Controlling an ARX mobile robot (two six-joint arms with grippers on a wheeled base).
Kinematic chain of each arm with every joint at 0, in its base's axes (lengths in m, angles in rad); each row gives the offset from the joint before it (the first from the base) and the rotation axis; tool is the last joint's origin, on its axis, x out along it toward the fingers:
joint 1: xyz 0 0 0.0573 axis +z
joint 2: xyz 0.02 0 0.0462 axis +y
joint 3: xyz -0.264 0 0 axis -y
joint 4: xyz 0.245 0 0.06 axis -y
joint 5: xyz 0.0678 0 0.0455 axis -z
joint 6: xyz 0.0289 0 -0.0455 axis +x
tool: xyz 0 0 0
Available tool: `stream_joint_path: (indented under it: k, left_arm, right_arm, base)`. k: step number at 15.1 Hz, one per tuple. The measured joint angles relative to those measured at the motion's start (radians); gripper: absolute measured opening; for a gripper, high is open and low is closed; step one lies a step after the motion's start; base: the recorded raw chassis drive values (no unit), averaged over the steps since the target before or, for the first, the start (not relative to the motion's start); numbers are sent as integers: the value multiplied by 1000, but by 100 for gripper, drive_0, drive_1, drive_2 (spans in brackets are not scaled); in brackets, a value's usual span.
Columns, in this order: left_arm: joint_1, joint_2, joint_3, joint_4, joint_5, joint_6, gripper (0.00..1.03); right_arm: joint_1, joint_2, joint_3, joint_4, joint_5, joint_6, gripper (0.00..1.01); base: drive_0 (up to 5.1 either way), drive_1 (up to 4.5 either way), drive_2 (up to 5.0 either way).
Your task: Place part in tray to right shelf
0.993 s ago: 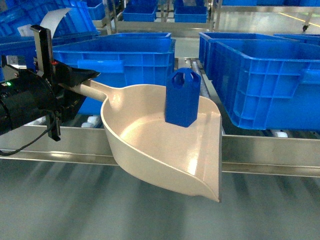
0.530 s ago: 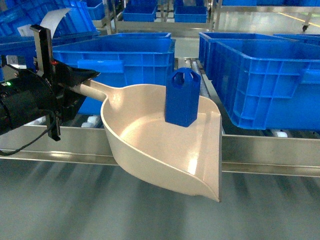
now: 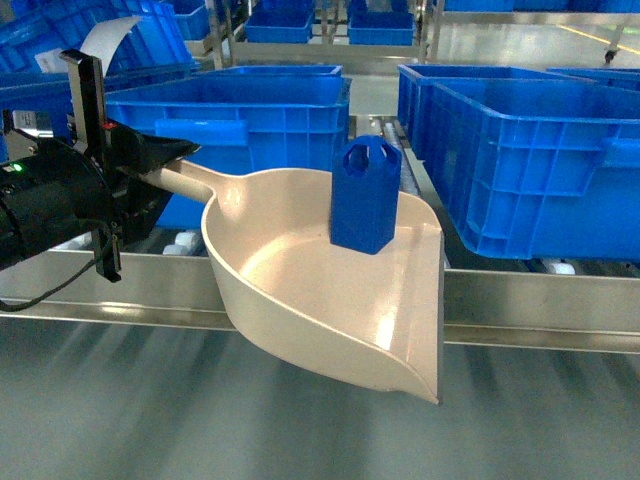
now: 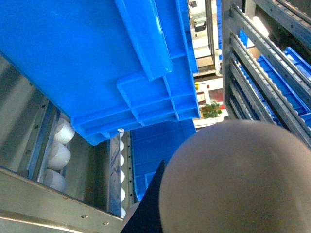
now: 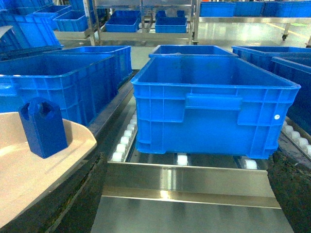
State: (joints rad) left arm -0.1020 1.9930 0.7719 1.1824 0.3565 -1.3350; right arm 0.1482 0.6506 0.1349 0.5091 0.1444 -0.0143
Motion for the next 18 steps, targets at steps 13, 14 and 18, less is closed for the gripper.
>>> stream_joint_path:
  k: [13,14,18]
  left_arm:
    - [6,48,-9,93,-3,-212,14]
    - [10,44,-20,94,14,-252,14]
    - [46,-97,-25,90,68,-290,14]
  right_arm:
    - [0,0,0,0,0,0,98]
    - [0,0,0,0,0,0,98]
    - [0,0,0,0,0,0,98]
  base:
    - [0,0,0]
    - [0,0,0]
    - [0,0,0]
